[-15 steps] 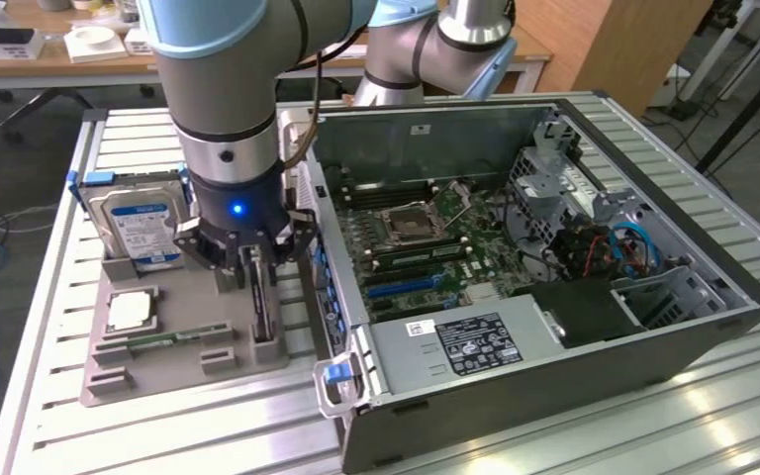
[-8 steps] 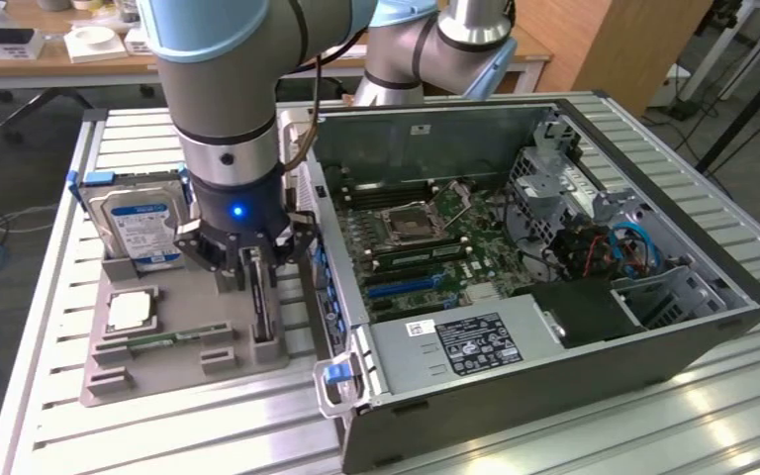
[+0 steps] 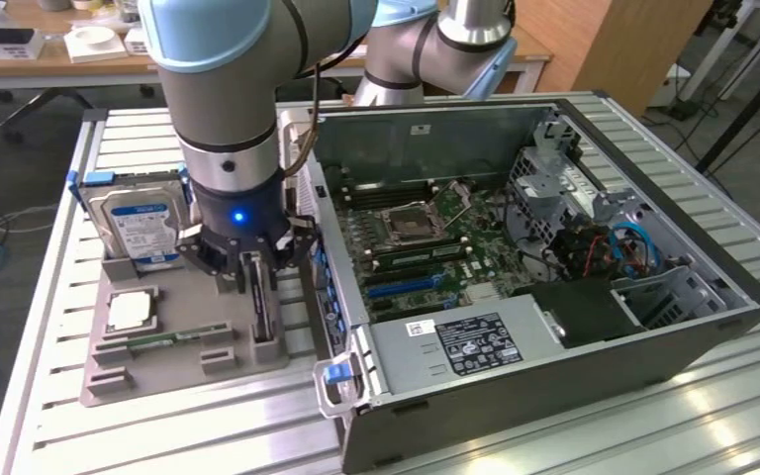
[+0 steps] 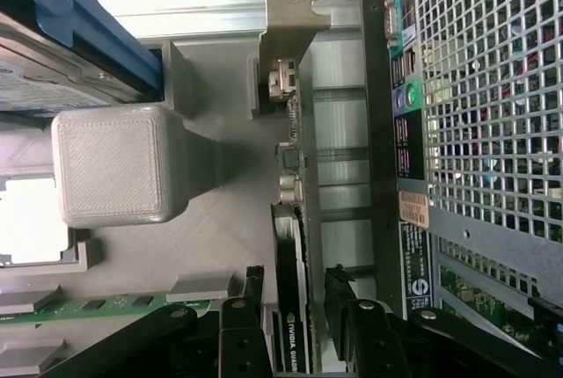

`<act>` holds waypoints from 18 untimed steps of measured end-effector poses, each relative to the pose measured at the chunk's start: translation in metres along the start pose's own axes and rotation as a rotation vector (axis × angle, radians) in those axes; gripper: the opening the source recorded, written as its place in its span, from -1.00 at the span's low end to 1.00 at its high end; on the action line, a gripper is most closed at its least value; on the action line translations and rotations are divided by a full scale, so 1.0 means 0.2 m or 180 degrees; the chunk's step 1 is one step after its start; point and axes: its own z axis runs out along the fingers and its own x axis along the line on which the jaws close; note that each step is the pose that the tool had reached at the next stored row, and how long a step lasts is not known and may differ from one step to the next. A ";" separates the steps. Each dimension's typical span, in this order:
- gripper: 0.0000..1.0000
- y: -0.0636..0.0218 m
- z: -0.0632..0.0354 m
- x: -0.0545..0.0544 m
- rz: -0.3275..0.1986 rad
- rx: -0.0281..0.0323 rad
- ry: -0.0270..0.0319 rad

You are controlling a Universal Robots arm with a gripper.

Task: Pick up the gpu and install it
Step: 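Reach for the gpu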

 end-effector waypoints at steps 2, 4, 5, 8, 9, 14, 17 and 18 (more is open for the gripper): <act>-0.18 0.000 0.001 0.00 -0.0018 -0.0001 0.0000; -0.18 0.000 0.002 0.00 -0.0043 -0.0002 0.0001; -0.18 0.000 0.002 0.00 -0.0062 -0.0003 0.0002; -0.18 0.000 0.002 0.00 -0.0068 -0.0002 0.0002; -0.18 0.000 0.002 0.00 -0.0068 -0.0003 0.0002; -0.18 0.008 0.010 0.00 -0.0068 -0.0004 0.0002; -0.18 0.016 0.011 0.00 -0.0068 -0.0004 0.0002; -0.18 0.020 0.011 0.00 -0.0068 -0.0004 0.0002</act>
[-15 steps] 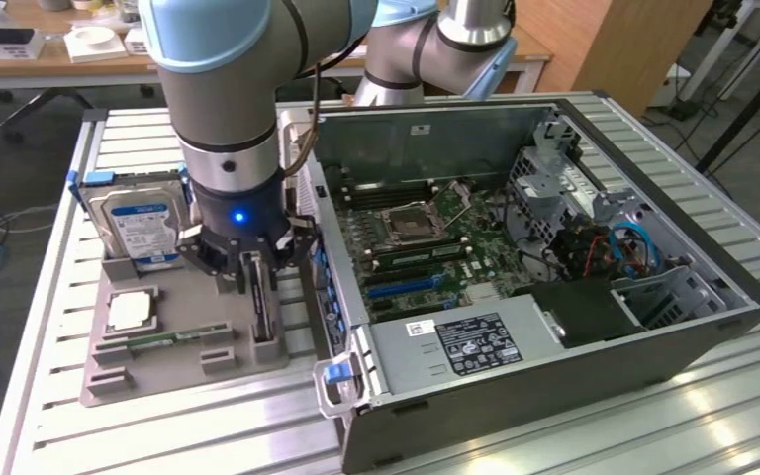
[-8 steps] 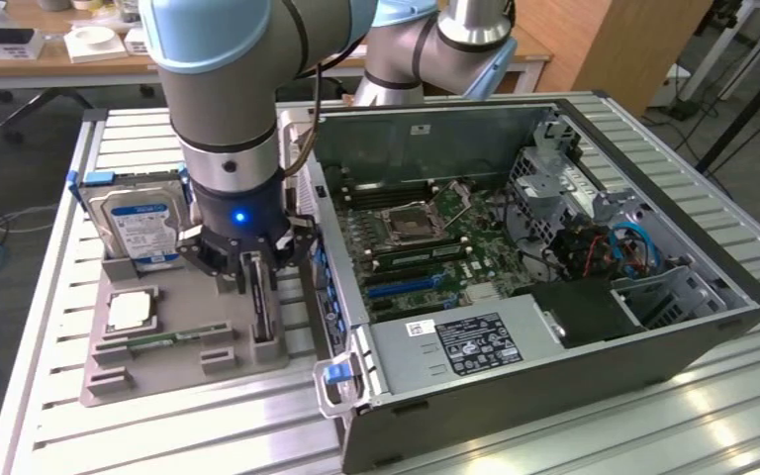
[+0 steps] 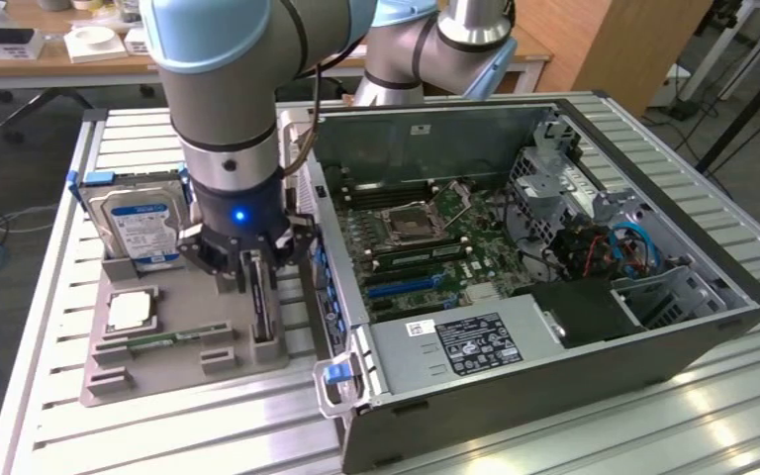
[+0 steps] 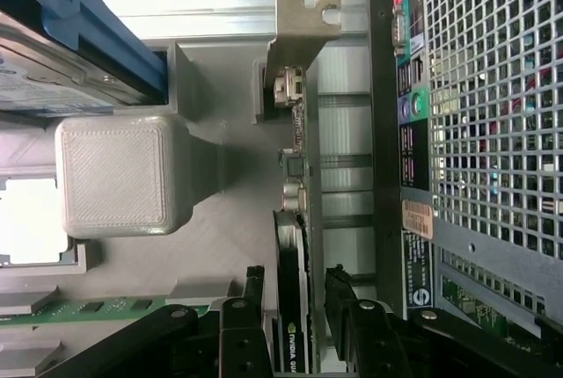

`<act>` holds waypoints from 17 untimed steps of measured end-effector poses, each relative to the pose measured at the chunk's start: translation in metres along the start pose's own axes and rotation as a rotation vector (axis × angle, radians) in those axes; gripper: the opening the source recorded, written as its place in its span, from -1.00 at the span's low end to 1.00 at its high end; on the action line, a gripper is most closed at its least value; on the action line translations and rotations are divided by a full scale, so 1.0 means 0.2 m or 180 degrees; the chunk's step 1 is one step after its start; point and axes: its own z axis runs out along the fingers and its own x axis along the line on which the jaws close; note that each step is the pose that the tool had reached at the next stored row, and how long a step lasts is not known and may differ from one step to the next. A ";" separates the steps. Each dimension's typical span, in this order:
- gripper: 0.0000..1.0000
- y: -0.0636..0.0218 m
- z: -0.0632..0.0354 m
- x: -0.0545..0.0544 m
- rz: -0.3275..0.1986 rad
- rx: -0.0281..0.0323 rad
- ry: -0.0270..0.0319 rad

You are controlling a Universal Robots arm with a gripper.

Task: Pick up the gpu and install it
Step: 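Reach for the gpu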

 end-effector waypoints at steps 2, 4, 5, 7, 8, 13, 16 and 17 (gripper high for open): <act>-0.18 0.006 0.000 0.00 0.0000 0.0000 0.0000; -0.18 0.008 0.001 0.00 -0.0001 0.0000 0.0000; -0.18 0.008 0.001 0.00 -0.0001 0.0000 0.0000; -0.18 0.008 0.003 0.00 0.0000 0.0000 0.0000; -0.18 0.009 0.003 0.01 0.0000 0.0000 0.0000; -0.18 0.008 0.013 0.01 0.0001 0.0000 0.0000; -0.18 0.008 0.022 0.01 0.0000 0.0000 0.0000; -0.18 0.007 0.024 0.01 0.0001 0.0000 0.0000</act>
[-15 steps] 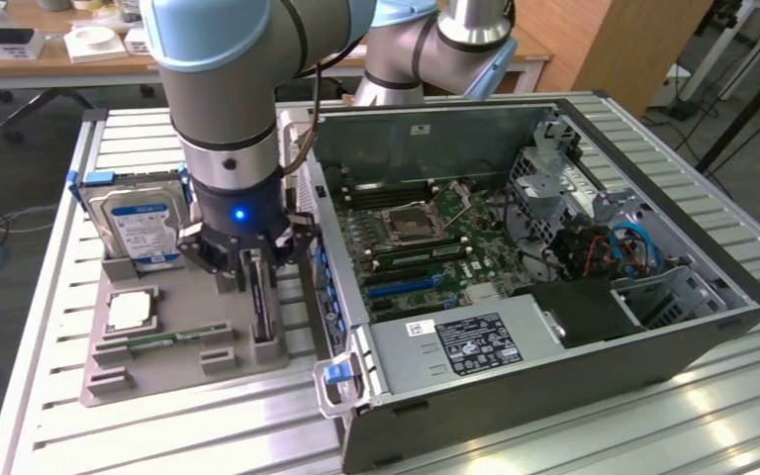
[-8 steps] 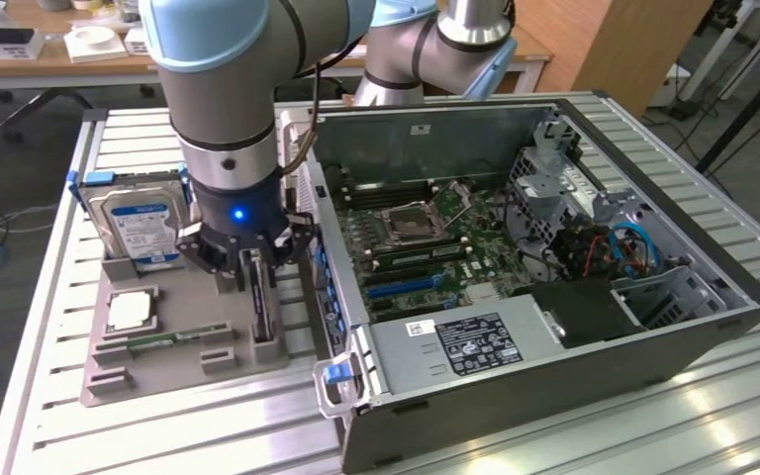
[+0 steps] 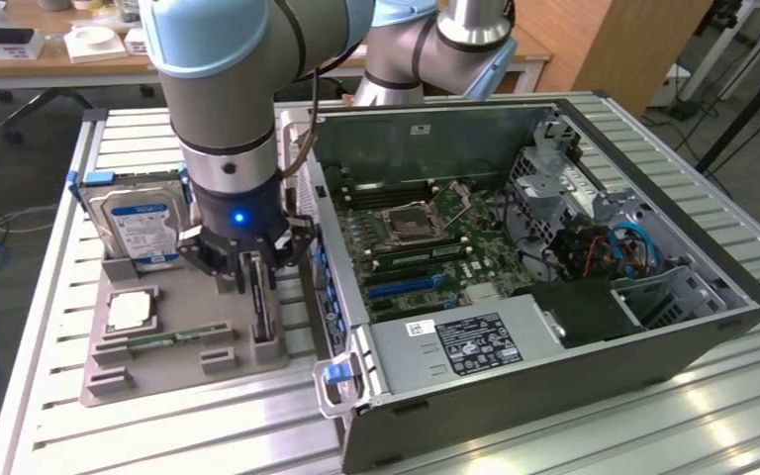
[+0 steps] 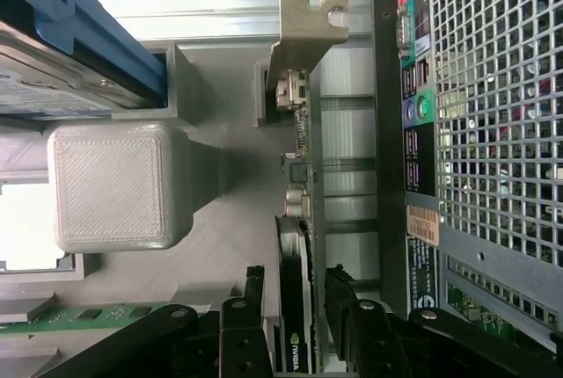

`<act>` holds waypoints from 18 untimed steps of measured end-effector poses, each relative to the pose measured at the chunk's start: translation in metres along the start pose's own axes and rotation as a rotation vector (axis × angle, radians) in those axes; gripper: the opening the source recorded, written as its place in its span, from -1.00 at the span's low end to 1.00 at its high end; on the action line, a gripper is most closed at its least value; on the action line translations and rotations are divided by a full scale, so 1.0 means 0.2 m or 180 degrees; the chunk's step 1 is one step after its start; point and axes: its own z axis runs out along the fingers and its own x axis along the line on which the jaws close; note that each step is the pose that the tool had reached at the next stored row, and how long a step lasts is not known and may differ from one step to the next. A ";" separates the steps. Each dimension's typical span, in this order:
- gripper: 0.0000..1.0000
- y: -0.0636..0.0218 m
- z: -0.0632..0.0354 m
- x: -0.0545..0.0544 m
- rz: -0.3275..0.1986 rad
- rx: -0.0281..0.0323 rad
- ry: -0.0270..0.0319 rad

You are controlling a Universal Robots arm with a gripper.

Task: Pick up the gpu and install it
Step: 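Reach for the gpu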

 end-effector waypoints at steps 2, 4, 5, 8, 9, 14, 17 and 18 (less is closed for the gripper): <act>-0.18 0.000 0.005 0.00 0.0000 0.0000 0.0000; -0.18 0.000 0.007 0.00 0.0000 0.0001 0.0000; -0.18 0.000 0.007 0.00 0.0000 0.0001 0.0001; -0.18 0.000 0.008 0.00 0.0000 0.0000 0.0000; -0.18 0.000 0.008 0.00 0.0000 0.0000 0.0000; -0.18 -0.001 0.015 0.00 0.0000 0.0000 0.0000; -0.18 -0.001 0.016 0.00 0.0000 0.0000 0.0000; -0.18 -0.001 0.016 0.00 0.0000 0.0000 0.0000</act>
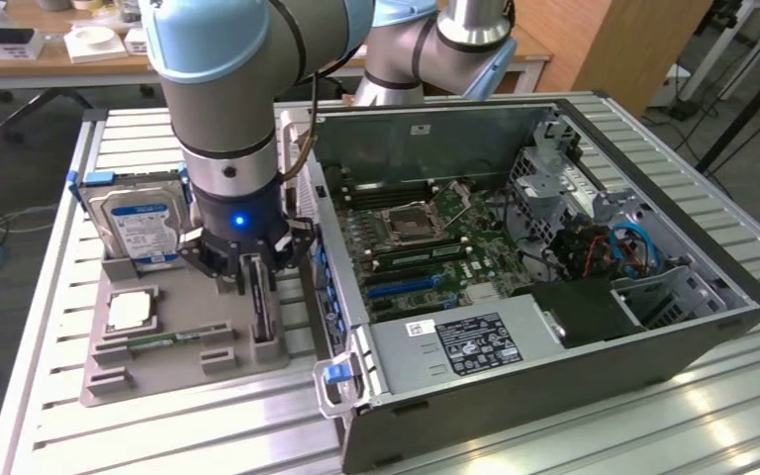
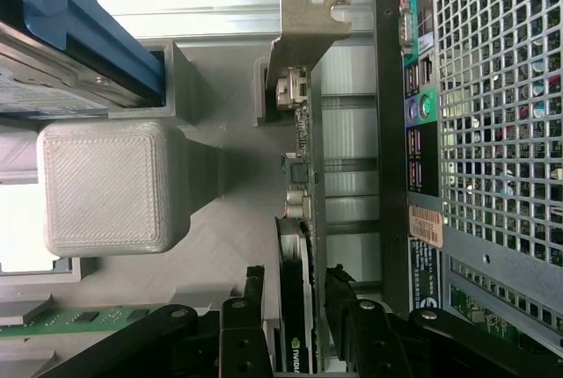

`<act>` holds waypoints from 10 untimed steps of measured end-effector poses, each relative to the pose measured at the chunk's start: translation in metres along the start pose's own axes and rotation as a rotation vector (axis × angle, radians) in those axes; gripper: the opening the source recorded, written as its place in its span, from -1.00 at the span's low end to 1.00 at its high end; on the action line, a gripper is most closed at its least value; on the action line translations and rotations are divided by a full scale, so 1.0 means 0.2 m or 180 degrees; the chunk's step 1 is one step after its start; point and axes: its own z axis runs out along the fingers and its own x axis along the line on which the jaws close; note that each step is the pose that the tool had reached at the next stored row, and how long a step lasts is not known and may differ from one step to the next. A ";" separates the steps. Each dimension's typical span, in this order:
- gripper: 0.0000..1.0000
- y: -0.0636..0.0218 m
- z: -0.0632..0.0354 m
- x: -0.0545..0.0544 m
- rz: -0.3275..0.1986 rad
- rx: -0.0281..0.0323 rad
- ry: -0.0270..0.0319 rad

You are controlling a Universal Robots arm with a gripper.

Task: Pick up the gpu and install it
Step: 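Reach for the gpu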

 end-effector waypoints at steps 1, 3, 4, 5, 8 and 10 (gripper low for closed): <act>-0.18 0.000 0.000 0.00 0.0000 0.0000 0.0000; -0.18 0.000 0.000 0.00 0.0000 0.0000 0.0000; -0.18 0.000 0.000 0.00 0.0000 0.0000 0.0000; -0.18 0.000 0.000 0.00 0.0000 0.0000 0.0000; -0.20 0.000 0.000 0.00 0.0000 0.0000 0.0000; -0.34 0.000 0.000 0.00 0.0000 0.0000 0.0000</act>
